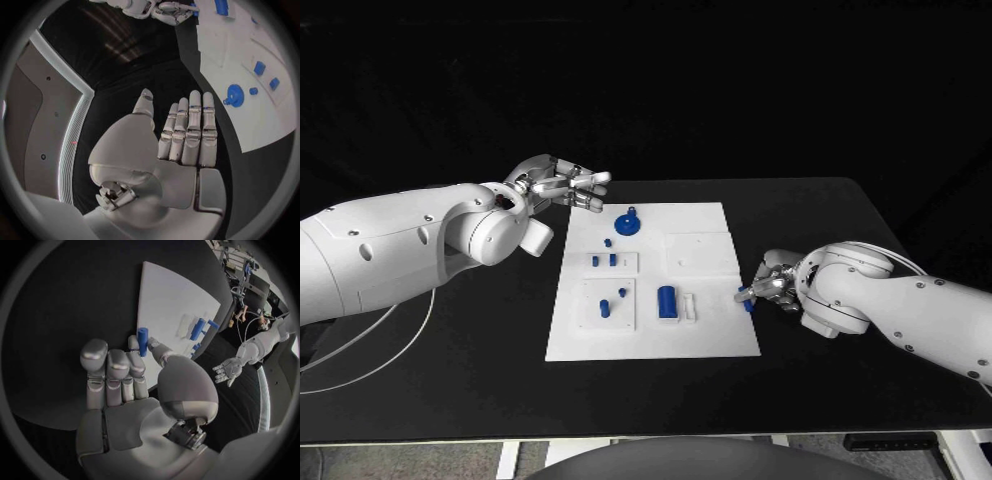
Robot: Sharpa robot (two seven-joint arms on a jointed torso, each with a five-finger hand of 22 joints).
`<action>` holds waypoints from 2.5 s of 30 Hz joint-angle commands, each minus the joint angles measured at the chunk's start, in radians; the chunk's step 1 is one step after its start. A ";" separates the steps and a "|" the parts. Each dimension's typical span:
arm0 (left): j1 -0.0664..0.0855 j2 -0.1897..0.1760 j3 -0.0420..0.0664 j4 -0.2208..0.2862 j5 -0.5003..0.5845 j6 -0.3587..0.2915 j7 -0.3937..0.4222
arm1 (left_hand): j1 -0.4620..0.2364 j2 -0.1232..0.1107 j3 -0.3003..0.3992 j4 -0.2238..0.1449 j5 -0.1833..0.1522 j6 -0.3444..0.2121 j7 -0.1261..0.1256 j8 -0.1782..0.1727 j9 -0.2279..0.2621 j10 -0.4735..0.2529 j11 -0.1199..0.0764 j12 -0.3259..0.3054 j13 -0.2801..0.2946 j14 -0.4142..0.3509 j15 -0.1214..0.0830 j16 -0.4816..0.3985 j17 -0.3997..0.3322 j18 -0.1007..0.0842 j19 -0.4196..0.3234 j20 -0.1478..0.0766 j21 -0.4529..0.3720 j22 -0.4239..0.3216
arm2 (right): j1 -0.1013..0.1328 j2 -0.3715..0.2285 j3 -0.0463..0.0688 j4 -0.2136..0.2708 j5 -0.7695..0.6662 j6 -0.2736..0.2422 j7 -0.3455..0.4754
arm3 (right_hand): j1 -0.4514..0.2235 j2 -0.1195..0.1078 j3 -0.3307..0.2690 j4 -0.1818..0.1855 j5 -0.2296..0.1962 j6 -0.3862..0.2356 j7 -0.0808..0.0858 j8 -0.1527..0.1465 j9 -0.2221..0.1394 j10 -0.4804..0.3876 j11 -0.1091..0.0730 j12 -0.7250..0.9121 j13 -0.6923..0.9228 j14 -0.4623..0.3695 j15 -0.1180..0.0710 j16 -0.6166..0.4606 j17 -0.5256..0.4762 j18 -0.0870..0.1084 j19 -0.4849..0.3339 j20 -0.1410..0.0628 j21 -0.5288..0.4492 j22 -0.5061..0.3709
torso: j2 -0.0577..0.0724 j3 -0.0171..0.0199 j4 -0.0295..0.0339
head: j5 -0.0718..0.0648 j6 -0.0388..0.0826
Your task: Assemble the parts on the task board
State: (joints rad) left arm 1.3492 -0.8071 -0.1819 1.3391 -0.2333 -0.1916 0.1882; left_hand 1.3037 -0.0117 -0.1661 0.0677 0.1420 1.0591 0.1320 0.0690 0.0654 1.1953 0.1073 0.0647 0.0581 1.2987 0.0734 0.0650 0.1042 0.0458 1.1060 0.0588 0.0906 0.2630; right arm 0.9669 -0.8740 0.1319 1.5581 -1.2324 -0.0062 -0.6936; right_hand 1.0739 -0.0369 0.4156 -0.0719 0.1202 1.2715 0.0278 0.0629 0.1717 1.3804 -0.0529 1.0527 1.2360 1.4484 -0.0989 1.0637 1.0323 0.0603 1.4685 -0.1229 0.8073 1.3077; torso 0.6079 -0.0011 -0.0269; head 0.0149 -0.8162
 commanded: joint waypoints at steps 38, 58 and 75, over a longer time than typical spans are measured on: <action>0.001 0.007 0.000 0.000 0.006 0.015 0.001 | -0.008 0.003 -0.004 0.008 -0.006 -0.009 0.001 -0.002 0.001 -0.005 -0.001 -0.002 0.001 0.000 0.004 -0.002 0.001 -0.009 0.005 0.001 0.006 -0.004 | 0.003 0.055 0.022 0.104 0.136 -0.088 0.006 | -0.021 0.020 0.089 -0.145 0.058 0.017 -0.004 0.002 -0.056 0.015 -0.005 -0.003 0.005 0.004 -0.004 0.005 -0.012 -0.015 0.051 -0.003 0.007 0.094 | -0.001 -0.0010 0.0007 | 0.024 0.000; 0.001 0.009 0.000 0.001 0.006 0.023 0.004 | -0.047 -0.048 0.038 0.075 -0.060 -0.013 0.003 -0.001 0.001 -0.008 0.001 -0.002 0.001 -0.002 0.005 -0.002 0.001 -0.009 0.003 0.002 0.007 -0.010 | 0.003 0.135 -0.029 0.030 0.085 -0.096 -0.005 | -0.024 0.023 0.069 -0.139 0.063 0.017 -0.005 0.001 -0.059 0.015 -0.006 -0.003 0.005 0.004 -0.005 0.004 -0.014 -0.016 0.051 -0.003 0.007 0.094 | -0.001 -0.0018 -0.0007 | 0.030 -0.004; 0.001 0.010 0.000 0.001 0.006 0.027 -0.001 | -0.049 -0.048 0.039 0.081 -0.061 -0.014 0.004 -0.001 0.001 -0.008 0.001 -0.001 0.001 -0.003 0.005 -0.002 0.001 -0.009 0.003 0.003 0.007 -0.011 | 0.003 0.153 -0.032 0.020 0.099 -0.060 -0.010 | -0.023 0.026 0.044 -0.137 0.068 0.017 -0.006 0.001 -0.063 0.015 -0.006 -0.003 0.006 0.003 -0.005 0.004 -0.015 -0.016 0.050 -0.003 0.004 0.094 | -0.002 -0.0028 -0.0021 | 0.036 -0.008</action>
State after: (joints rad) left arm 1.3493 -0.7997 -0.1823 1.3380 -0.2333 -0.1791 0.1831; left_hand 1.2575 -0.0525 -0.1266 0.1428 0.0840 1.0485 0.1355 0.0690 0.0654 1.1953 0.1072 0.0647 0.0581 1.2987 0.0734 0.0650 0.1044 0.0458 1.1060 0.0589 0.0945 0.2537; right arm 0.9726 -0.7223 0.1028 1.5797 -1.1349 -0.1032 -0.6949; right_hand 1.0468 -0.0275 0.4225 -0.1644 0.1823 1.2839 0.0214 0.0597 0.1088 1.3926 -0.0553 1.0527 1.2413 1.4518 -0.0990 1.0637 1.0183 0.0606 1.4685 -0.1229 0.8127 1.3074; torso 0.6062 -0.0035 -0.0287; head 0.0501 -0.8237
